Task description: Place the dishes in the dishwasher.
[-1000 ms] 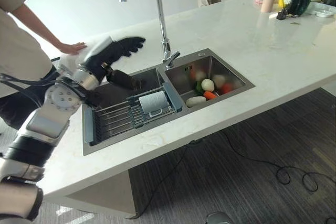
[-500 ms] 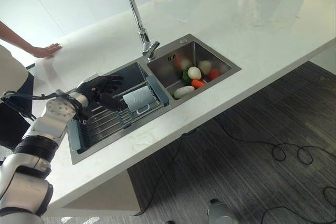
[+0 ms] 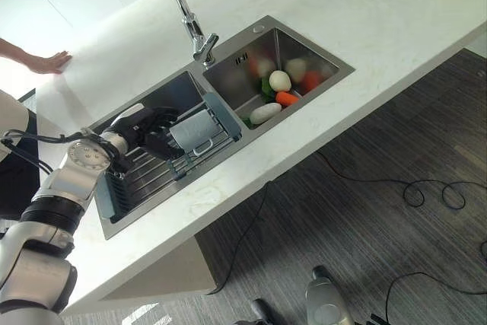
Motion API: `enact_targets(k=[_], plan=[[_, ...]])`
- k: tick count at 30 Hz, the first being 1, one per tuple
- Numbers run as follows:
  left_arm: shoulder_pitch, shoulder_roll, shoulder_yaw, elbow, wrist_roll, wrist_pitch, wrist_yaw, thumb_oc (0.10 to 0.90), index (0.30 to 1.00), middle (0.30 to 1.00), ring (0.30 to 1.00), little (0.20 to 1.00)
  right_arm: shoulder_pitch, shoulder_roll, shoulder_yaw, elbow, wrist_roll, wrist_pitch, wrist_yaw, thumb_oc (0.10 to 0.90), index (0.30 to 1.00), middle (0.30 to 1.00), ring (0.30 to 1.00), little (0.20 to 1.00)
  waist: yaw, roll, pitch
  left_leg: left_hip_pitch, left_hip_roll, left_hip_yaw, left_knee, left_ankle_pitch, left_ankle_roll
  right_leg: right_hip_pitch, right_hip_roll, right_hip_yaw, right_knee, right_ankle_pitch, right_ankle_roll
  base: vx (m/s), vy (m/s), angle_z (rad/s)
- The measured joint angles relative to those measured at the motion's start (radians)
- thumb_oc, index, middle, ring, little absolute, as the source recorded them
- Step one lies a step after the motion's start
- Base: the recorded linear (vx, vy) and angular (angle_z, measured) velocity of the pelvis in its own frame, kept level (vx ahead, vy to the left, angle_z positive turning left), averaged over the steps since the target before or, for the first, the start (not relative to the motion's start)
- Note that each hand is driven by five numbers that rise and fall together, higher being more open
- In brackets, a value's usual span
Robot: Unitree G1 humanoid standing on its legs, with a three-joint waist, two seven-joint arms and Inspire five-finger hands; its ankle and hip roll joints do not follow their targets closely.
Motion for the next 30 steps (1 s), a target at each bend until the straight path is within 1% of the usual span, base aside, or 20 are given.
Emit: enact_targets(k=[4, 7, 8, 9, 11, 17, 21, 25, 27, 30], plan=[[-0.001, 0.000, 0.001, -0.028, 0.003, -0.001, 0.045, 0.800, 0.900, 0.900, 0.900, 0.900, -0.001, -0.002, -0.001, -0.001, 0.000, -0.004, 0.000, 0.800, 0.900, 0.900, 0.900, 0.900, -0.006, -0.007, 0.008, -0.001, 0.000, 0.006, -0.003, 0.000, 0.000, -0.009, 0.001, 0.005, 0.004, -0.005, 0.007, 0.02, -0.001, -0.04], [-0.029, 0.000, 0.001, -0.069, 0.038, -0.003, 0.065, 0.800, 0.900, 0.900, 0.900, 0.900, -0.001, -0.017, -0.006, -0.040, 0.000, -0.003, 0.006, 0.800, 0.900, 0.900, 0.900, 0.900, -0.025, -0.013, 0.066, -0.002, 0.002, 0.016, -0.002, 0.000, 0.000, -0.019, 0.005, 0.015, 0.012, -0.007, 0.010, 0.03, -0.003, -0.12], [-0.042, -0.001, 0.001, -0.069, 0.038, -0.003, 0.069, 0.800, 0.900, 0.900, 0.900, 0.900, -0.007, -0.023, -0.010, -0.048, 0.000, -0.006, 0.013, 0.800, 0.900, 0.900, 0.900, 0.900, -0.027, -0.010, 0.075, -0.007, 0.002, 0.025, -0.001, 0.000, 0.000, -0.034, 0.007, 0.024, 0.018, -0.010, 0.015, 0.02, 0.012, -0.22], [-0.049, -0.001, 0.001, -0.068, 0.039, -0.003, 0.090, 0.800, 0.900, 0.900, 0.900, 0.900, -0.023, -0.032, -0.010, -0.050, 0.000, -0.007, 0.019, 0.800, 0.900, 0.900, 0.900, 0.900, -0.029, -0.004, 0.087, -0.019, 0.000, 0.028, 0.000, 0.000, 0.000, -0.052, 0.008, 0.030, 0.026, -0.004, 0.006, 0.02, 0.000, -0.16], [-0.052, -0.001, 0.001, -0.067, 0.039, -0.003, 0.100, 0.800, 0.900, 0.900, 0.900, 0.900, -0.030, -0.033, -0.010, -0.049, 0.000, -0.006, 0.019, 0.800, 0.900, 0.900, 0.900, 0.900, -0.029, -0.002, 0.095, -0.019, 0.001, 0.027, 0.000, 0.000, 0.000, -0.056, 0.011, 0.031, 0.032, -0.003, 0.004, 0.00, -0.006, -0.10], [-0.069, -0.002, 0.001, -0.067, 0.040, -0.003, 0.101, 0.800, 0.900, 0.900, 0.900, 0.900, -0.036, -0.039, -0.010, -0.071, 0.005, -0.006, 0.021, 0.800, 0.900, 0.900, 0.900, 0.900, -0.028, 0.001, 0.110, -0.019, -0.001, 0.028, -0.001, 0.000, 0.000, -0.063, 0.011, 0.032, 0.037, -0.003, 0.004, -0.01, 0.000, -0.03], [-0.073, -0.005, 0.001, -0.067, 0.072, 0.004, 0.101, 0.800, 0.900, 0.900, 0.900, 0.900, -0.036, -0.039, -0.010, -0.089, 0.010, 0.006, 0.020, 0.800, 0.900, 0.900, 0.900, 0.900, -0.032, 0.004, 0.112, -0.019, -0.001, 0.029, -0.001, 0.000, 0.000, -0.065, 0.009, 0.033, 0.037, -0.003, 0.004, 0.00, 0.000, 0.00], [-0.102, -0.007, -0.005, -0.054, 0.084, 0.015, 0.101, 0.800, 0.900, 0.900, 0.900, 0.900, -0.038, -0.061, -0.009, -0.091, 0.035, 0.006, 0.020, 0.800, 0.900, 0.900, 0.900, 0.900, -0.034, 0.024, 0.135, -0.026, -0.007, 0.029, 0.001, 0.000, 0.000, -0.072, 0.009, 0.036, 0.040, -0.001, 0.006, -0.02, 0.004, 0.00], [-0.142, -0.007, -0.007, -0.028, 0.119, 0.015, 0.103, 0.800, 0.900, 0.900, 0.900, 0.900, -0.039, -0.072, -0.009, -0.115, 0.036, 0.008, 0.020, 0.800, 0.900, 0.900, 0.900, 0.900, -0.033, 0.029, 0.147, -0.041, -0.011, 0.031, 0.002, 0.003, 0.004, -0.091, 0.007, 0.043, 0.046, 0.005, 0.010, -0.03, -0.007, -0.06], [-0.195, -0.006, -0.018, 0.017, 0.195, 0.029, 0.105, 0.800, 0.900, 0.900, 0.900, 0.900, -0.042, -0.079, -0.007, -0.148, 0.048, 0.010, 0.019, 0.800, 0.900, 0.900, 0.900, 0.900, -0.035, 0.024, 0.155, -0.055, -0.013, 0.042, 0.003, 0.007, 0.008, -0.113, 0.008, 0.056, 0.045, 0.010, 0.014, -0.05, -0.001, -0.10]])
